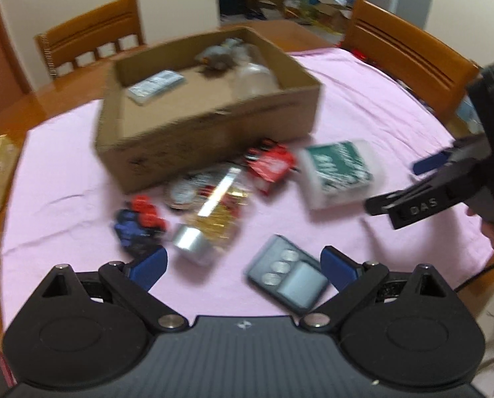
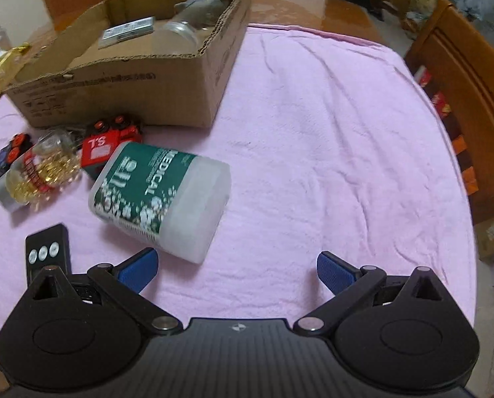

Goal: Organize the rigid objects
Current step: 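Move both tools back toward the MEDICAL bottle and other items, then grasp the black digital timer with left tool while right tool grasps MEDICAL bottle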

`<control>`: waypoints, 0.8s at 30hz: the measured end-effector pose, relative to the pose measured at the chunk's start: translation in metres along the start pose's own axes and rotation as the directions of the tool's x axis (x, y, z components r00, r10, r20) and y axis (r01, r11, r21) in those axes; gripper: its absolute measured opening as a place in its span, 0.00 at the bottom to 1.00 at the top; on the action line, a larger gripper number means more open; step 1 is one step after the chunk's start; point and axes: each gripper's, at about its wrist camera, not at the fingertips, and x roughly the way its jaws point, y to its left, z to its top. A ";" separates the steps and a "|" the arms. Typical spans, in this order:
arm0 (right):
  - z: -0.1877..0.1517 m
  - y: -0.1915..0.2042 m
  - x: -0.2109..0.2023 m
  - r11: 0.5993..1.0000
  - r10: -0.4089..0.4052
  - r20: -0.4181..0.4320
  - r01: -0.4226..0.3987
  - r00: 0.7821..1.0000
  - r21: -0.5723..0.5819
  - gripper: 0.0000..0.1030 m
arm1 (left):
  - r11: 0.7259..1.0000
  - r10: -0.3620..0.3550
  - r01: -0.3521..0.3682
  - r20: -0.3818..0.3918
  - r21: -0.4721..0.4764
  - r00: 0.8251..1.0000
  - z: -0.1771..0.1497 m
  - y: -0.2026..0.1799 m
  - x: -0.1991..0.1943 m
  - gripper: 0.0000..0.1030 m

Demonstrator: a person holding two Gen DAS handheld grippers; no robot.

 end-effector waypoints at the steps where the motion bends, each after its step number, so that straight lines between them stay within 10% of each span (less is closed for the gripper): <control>1: -0.002 -0.001 0.001 1.000 0.011 -0.003 -0.011 1.000 -0.016 1.00 | 1.000 -0.014 0.014 -0.006 0.005 1.000 0.000 -0.005 0.004 0.95; 12: -0.032 0.006 -0.002 0.967 0.074 0.014 -0.068 0.997 -0.244 1.00 | 0.991 -0.126 0.130 -0.092 0.036 0.988 0.005 -0.030 0.058 0.95; 24: -0.038 -0.001 -0.005 0.967 0.087 0.044 -0.074 0.995 -0.243 1.00 | 0.972 -0.149 0.182 -0.211 0.149 0.966 -0.012 -0.042 0.060 0.92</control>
